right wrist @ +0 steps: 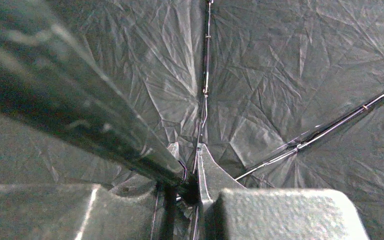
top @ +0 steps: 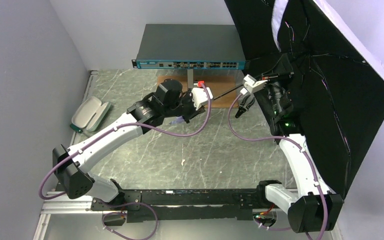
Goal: Open the umbrella
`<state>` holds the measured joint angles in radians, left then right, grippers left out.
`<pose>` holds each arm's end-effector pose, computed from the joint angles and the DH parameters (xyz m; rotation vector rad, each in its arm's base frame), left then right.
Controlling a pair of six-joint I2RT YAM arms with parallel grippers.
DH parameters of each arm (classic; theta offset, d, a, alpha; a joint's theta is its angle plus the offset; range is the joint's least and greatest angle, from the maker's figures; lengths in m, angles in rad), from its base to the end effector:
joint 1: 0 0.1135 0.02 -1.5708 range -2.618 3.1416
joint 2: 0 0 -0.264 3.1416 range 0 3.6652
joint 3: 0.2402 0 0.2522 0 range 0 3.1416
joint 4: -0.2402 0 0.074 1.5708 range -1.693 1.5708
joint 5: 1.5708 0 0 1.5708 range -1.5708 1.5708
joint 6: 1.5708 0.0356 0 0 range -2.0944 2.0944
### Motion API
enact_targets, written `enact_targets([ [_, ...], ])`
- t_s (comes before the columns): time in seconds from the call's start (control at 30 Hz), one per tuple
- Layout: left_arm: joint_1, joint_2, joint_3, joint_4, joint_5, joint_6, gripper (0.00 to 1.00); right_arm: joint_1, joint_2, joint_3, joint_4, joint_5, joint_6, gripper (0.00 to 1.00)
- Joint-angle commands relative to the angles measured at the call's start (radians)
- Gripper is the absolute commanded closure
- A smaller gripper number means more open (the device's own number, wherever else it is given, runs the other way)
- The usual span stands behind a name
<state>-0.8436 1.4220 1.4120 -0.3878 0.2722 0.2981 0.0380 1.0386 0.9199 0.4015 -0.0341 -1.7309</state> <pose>0.2097 -0.2501 0.3902 1.2324 1.5827 -0.6211 0.2414 0.0104 0.4021 -1.1256 0.8802 -1.4089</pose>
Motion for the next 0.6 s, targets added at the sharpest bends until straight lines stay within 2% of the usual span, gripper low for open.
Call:
enact_targets([
  [0.0, 0.0, -0.114, -0.008, -0.183, 0.217, 0.115, 1.0, -0.132, 0.081, 0.059, 0.083, 0.537, 0.077, 0.93],
  [0.07, 0.002, -0.126, -0.019, -0.207, 0.213, 0.133, 1.0, -0.165, 0.124, 0.078, 0.128, 0.556, 0.068, 0.97],
  [0.57, 0.03, -0.207, -0.147, -0.334, 0.164, 0.219, 1.0, -0.398, 0.279, 0.287, 0.148, 0.579, 0.143, 0.96],
])
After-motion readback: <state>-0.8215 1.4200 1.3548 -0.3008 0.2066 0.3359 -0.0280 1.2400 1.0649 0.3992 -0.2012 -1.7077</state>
